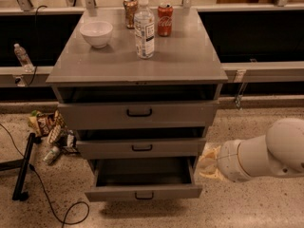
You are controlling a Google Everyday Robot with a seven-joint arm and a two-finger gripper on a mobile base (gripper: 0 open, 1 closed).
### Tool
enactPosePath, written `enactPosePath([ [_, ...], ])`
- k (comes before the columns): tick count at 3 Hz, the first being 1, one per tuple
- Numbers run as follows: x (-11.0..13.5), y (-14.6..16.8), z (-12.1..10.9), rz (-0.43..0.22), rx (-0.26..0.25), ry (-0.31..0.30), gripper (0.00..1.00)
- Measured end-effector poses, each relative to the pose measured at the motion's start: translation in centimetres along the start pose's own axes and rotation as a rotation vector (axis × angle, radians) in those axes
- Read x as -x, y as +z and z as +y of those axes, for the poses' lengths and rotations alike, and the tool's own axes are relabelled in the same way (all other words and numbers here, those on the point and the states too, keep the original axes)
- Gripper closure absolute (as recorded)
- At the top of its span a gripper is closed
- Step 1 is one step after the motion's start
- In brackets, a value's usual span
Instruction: Close bottom drawer
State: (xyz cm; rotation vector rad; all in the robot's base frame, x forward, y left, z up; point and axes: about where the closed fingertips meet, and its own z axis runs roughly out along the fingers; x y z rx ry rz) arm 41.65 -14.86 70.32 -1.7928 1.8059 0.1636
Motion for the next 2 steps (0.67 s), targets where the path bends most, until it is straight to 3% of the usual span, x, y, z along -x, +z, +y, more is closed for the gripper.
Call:
enactPosePath([
  [1,0.0,0.0,0.0,0.0,0.0,0.0,1.0],
  [2,-2.1,3.2,0.2,-0.02,0.018,0.006,1.0],
])
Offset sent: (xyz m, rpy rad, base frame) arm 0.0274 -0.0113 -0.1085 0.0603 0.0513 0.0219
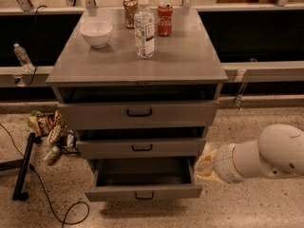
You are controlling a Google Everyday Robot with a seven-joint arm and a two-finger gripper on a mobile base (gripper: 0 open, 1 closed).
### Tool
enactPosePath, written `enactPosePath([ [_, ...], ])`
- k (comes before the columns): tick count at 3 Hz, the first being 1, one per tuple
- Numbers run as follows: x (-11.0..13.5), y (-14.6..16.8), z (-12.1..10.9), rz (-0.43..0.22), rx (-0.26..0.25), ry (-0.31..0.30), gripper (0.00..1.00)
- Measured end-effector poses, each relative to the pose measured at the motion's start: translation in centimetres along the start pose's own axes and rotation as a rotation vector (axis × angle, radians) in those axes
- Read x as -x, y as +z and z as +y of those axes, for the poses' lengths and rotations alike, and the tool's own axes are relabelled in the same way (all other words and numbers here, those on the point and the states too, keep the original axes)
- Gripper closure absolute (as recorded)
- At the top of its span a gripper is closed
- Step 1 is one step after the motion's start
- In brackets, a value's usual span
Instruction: Close bottom drawer
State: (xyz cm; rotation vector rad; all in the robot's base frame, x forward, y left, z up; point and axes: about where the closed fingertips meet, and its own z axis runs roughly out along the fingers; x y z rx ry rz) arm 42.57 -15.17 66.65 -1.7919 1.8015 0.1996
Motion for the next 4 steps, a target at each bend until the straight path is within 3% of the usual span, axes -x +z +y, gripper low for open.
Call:
enactPosePath([
  [1,-3.6,5.0,0.5,-0.022,0.03,0.012,1.0],
  [2,-8.2,12.1,1.1,-0.064,0.045,0.011,1.0],
  [3,-11.3,17.2,1.2,-0.088,0.034,0.011,1.0],
  [4,-11.7,18.2,1.7,-0.095,0.045,0.019,1.0],
])
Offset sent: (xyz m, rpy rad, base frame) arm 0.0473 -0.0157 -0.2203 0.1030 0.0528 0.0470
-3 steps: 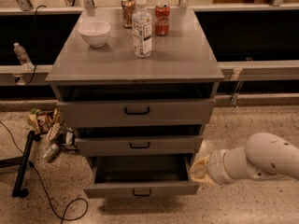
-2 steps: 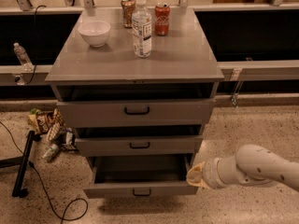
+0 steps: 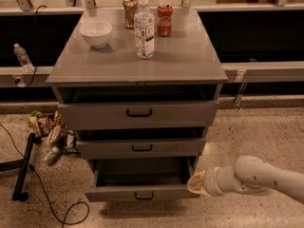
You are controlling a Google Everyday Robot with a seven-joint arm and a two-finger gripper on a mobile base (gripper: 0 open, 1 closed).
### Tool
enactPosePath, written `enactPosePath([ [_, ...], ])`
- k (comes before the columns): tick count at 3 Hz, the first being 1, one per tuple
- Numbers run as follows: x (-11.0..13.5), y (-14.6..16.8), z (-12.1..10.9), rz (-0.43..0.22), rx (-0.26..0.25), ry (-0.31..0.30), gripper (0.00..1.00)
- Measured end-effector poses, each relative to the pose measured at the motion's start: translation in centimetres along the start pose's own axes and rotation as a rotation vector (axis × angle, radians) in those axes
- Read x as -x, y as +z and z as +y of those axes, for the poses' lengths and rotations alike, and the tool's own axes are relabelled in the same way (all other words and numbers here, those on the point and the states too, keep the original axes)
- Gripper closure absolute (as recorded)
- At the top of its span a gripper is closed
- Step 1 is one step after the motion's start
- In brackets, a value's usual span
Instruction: Close bottom drawer
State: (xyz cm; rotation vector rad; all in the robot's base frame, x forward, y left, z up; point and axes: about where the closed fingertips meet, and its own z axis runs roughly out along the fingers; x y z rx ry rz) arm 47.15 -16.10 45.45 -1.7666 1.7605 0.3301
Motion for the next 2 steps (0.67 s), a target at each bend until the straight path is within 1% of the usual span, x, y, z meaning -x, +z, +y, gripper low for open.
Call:
enactPosePath([
  [1,-1.6,2.0,0.2,-0.007,0.01,0.022,1.0],
  [2,-3.9,6.5,-0.5,-0.016,0.035,0.018,1.0],
])
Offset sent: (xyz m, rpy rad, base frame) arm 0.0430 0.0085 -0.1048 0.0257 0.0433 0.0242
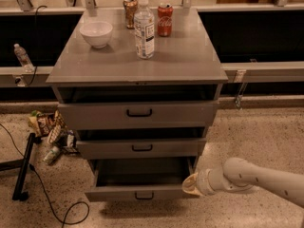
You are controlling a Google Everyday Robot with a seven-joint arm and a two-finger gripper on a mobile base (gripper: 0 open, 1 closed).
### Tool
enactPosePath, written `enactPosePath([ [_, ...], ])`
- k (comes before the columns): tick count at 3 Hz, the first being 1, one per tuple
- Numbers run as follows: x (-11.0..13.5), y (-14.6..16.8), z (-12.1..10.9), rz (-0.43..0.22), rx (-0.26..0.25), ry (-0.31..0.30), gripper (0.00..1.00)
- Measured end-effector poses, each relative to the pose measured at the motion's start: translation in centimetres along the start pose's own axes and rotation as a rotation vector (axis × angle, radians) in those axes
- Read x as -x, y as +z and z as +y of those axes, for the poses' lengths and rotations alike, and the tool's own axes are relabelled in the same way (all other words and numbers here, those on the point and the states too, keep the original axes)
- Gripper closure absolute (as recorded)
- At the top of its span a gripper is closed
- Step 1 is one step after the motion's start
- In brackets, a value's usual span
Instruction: Close bottom drawer
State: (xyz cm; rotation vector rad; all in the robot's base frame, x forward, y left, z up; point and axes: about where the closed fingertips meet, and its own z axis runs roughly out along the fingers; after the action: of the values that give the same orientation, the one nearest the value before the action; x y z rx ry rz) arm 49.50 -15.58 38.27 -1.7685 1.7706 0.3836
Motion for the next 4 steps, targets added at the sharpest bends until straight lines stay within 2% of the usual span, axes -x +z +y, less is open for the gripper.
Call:
enactPosePath([
  [1,-1.6,2.7,-0.4,0.009,0.008,0.003,1.0],
  [2,-2.7,5.7,-0.1,0.003,0.052,0.018,1.0],
  [3,-3.1,6.6,0.1,-0.002,0.063,0.026,1.0],
  [4,-5.1,8.5,0.5,-0.032,0.08,0.076,1.0],
])
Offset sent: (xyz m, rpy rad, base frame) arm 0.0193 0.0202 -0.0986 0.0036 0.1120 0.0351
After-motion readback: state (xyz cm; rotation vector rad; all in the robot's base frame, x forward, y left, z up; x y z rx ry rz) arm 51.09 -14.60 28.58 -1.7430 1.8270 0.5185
